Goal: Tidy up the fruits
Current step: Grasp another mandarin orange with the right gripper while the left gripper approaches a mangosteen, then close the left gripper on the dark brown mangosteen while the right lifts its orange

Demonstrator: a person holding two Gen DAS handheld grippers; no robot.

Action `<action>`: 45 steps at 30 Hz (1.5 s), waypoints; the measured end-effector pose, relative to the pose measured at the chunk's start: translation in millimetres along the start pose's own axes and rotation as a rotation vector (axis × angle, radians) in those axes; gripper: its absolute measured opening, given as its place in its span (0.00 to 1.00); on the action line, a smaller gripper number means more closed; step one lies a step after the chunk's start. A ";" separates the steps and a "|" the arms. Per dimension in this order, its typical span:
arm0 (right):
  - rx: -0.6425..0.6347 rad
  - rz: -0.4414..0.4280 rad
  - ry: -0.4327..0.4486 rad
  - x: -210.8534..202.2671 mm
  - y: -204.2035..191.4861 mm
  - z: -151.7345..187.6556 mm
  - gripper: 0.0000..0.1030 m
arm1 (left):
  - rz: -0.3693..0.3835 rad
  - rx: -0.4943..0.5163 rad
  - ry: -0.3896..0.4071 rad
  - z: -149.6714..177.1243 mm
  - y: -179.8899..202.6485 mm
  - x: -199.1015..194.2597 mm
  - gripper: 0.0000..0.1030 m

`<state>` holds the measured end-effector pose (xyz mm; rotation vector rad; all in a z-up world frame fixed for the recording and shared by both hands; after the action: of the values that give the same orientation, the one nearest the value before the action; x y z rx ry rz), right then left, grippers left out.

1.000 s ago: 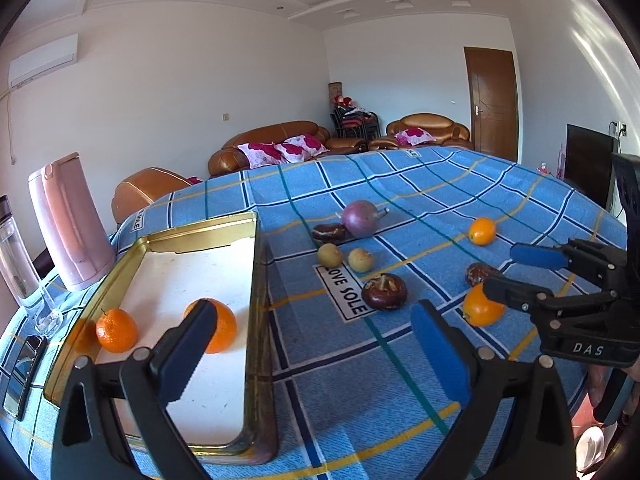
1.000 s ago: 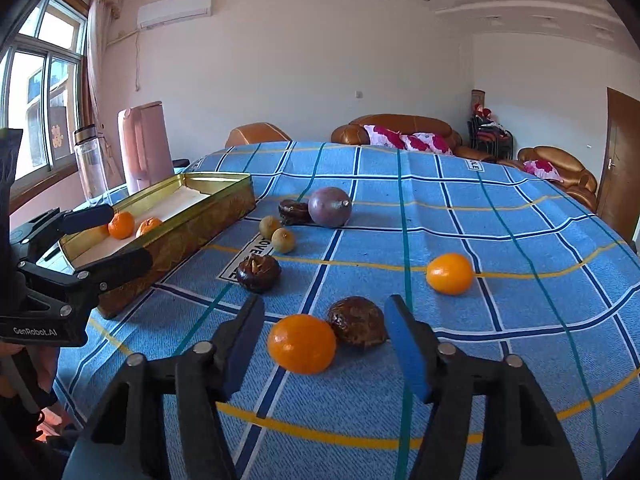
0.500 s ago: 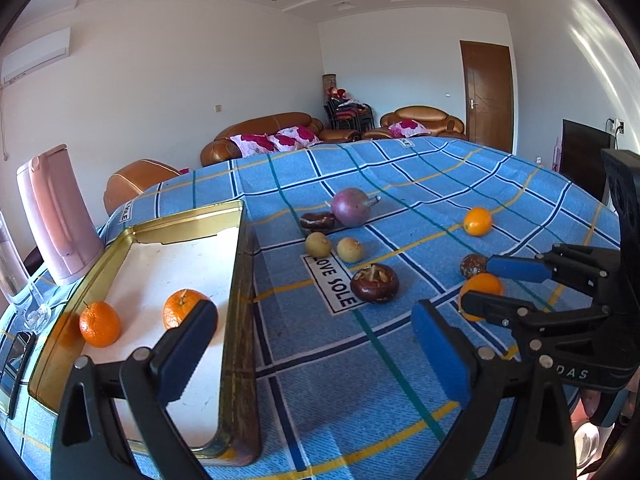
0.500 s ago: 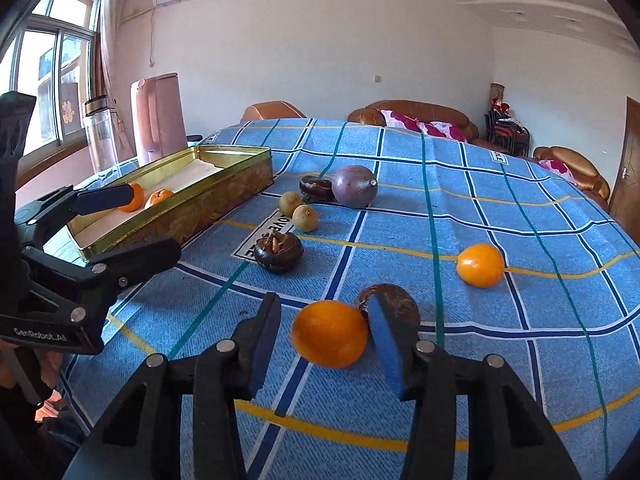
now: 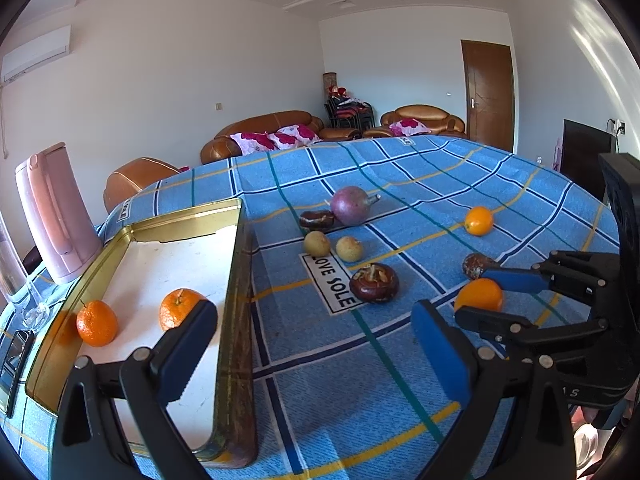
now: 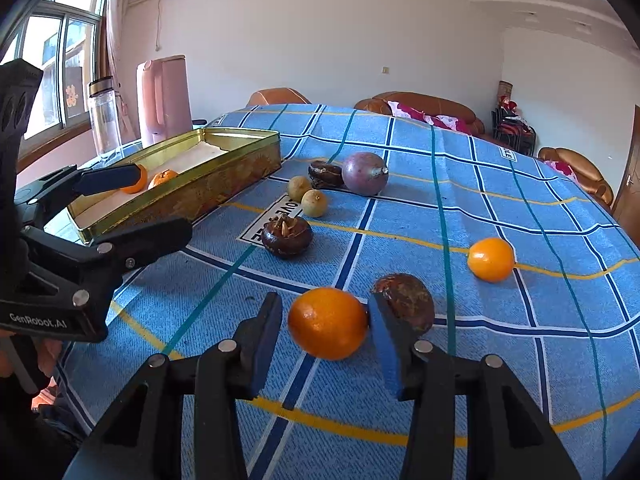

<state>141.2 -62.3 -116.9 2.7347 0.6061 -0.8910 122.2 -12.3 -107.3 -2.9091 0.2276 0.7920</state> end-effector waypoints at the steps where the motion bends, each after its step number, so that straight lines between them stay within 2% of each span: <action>1: -0.005 -0.005 -0.018 2.7 -1.0 0.9 0.42 | 0.004 0.006 -0.004 -0.1 3.0 0.9 0.97; 5: -0.011 -0.017 -0.036 5.1 -2.5 0.8 0.42 | 0.019 0.037 -0.001 -5.0 14.2 0.8 0.97; 10: 0.034 -0.011 0.023 -4.5 5.7 -11.7 0.42 | 0.043 0.044 -0.012 -12.8 19.0 5.8 0.93; 15: 0.051 0.032 0.055 -7.3 17.5 -32.3 0.42 | 0.072 0.010 -0.065 -16.6 15.5 22.8 0.80; 18: 0.070 0.064 0.064 -4.3 29.3 -43.4 0.42 | 0.093 -0.015 -0.105 -16.3 16.3 35.4 0.77; 23: 0.120 0.107 0.063 6.1 51.5 -52.1 0.42 | 0.108 0.018 -0.156 -18.0 27.6 54.7 0.68; 25: 0.147 0.092 0.039 12.3 56.0 -51.7 0.42 | 0.127 0.019 -0.195 -15.8 31.0 65.9 0.61; 27: 0.153 0.096 0.040 12.4 59.0 -53.8 0.42 | 0.149 0.011 -0.228 -14.2 34.6 75.4 0.45; 31: 0.159 0.088 0.024 19.7 59.3 -55.3 0.42 | 0.177 0.026 -0.277 -8.9 43.0 86.0 0.40; 43: 0.142 0.077 0.063 13.4 53.8 -58.5 0.42 | 0.217 -0.025 -0.256 -12.6 34.6 83.3 0.37; 45: 0.141 0.073 0.071 11.8 52.5 -59.7 0.42 | 0.217 -0.034 -0.242 -14.6 32.9 81.3 0.27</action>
<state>203.9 -87.1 -73.1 2.9040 0.4686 -0.8532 192.9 -56.0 -138.8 -2.8150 0.5148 1.1808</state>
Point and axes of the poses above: each gripper's, at about its wrist camera, not at the fingertips, and x roughly the way its jaws point, y to its right, z to its underside, the point moved 10 cm from there along x, roughly the way its jaws point, and after that the axes turned 4 degrees about z, right-handed, at the moved point
